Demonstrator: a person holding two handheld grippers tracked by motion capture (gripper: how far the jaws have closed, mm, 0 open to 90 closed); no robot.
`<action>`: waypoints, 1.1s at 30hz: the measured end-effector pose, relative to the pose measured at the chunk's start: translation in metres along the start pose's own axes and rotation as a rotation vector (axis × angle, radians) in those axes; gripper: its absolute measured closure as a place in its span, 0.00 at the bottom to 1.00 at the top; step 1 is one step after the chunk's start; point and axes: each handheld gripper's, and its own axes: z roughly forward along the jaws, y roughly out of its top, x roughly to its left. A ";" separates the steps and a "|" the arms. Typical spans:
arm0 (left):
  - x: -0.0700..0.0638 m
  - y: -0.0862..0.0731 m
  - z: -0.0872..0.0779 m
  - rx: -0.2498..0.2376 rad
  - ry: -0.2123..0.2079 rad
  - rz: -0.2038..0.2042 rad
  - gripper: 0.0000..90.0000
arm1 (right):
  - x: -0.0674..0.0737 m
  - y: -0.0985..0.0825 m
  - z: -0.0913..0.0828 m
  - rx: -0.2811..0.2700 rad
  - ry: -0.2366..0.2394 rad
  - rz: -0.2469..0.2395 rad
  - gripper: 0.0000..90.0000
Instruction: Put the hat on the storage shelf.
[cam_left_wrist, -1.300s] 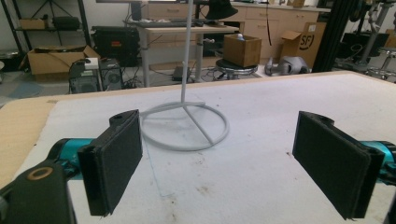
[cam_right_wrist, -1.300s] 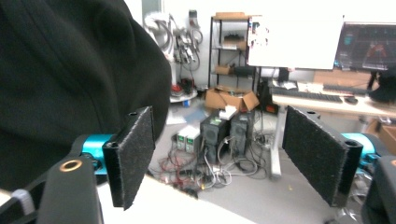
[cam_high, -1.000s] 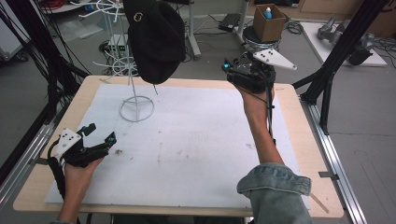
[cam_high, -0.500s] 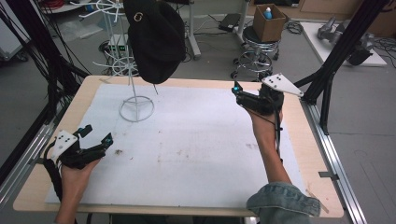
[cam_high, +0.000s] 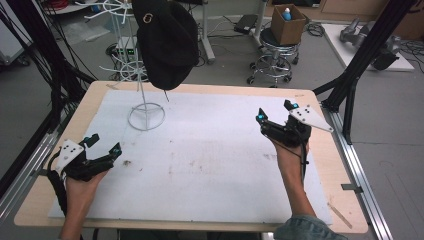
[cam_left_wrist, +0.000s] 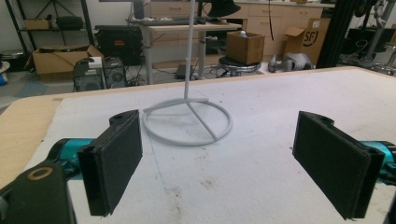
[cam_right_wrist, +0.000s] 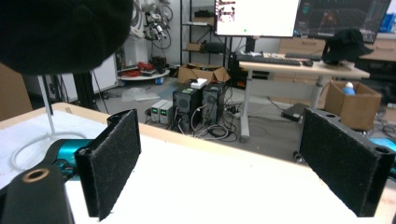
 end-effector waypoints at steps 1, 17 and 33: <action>0.000 0.000 0.000 0.001 0.000 0.001 0.18 | 0.000 0.000 0.000 0.000 0.000 0.000 0.14; -0.002 -0.003 -0.001 0.014 -0.001 0.008 0.18 | -0.004 -0.049 -0.024 0.088 -0.025 0.050 0.13; -0.003 -0.004 0.001 0.017 -0.002 0.010 0.18 | -0.001 -0.086 -0.040 0.123 -0.029 0.048 0.13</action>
